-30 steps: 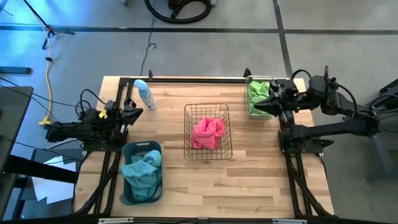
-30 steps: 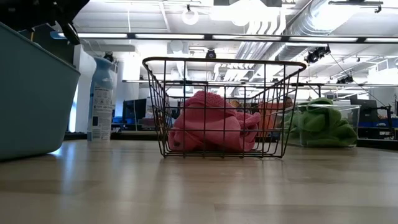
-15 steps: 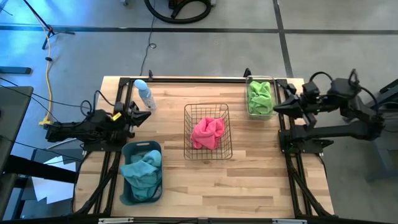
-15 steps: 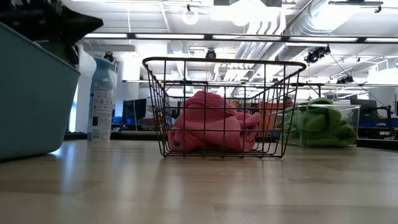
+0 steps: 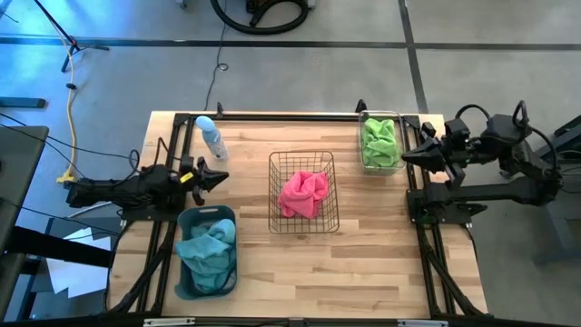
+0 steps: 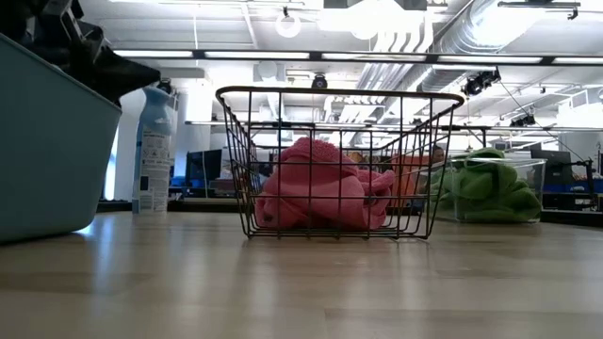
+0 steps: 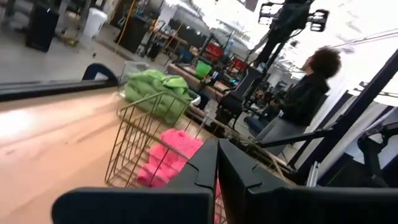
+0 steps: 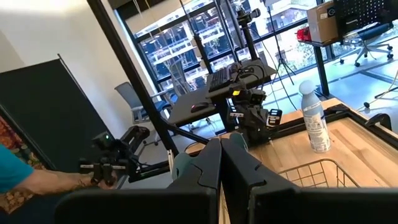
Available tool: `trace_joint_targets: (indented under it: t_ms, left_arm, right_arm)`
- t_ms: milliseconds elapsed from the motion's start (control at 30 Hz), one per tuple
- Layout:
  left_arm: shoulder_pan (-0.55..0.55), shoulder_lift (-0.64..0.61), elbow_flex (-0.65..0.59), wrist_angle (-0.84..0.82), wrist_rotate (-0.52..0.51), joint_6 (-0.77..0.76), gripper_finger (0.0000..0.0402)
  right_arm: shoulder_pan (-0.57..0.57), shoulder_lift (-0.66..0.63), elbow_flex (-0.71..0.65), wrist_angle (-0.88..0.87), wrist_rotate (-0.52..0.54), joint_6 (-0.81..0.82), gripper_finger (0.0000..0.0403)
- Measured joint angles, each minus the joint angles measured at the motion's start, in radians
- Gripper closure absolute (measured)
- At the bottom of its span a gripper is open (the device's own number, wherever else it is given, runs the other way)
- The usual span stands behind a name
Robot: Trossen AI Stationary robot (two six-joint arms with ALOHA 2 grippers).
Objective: Sort microfiber towel by color & place in baskets
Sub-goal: Return to Home Position
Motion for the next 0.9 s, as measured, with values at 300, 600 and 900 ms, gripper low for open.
trace_joint_targets:
  t_ms: [300,600,900]
  left_arm:
    - [0.0,0.001,0.0,0.005,-0.012,0.004,0.0401]
    - [0.0,0.002,0.0,-0.006,-0.008,0.037,0.0401]
    - [0.0,0.002,0.0,-0.009,-0.008,0.037,0.0401]
  right_arm:
    - [0.0,0.0,0.0,-0.002,0.013,-0.024,0.0399]
    - [0.0,-0.003,-0.117,0.122,-0.036,-0.101,0.0399]
    - [0.0,-0.081,-0.351,0.242,-0.083,-0.148,0.0399]
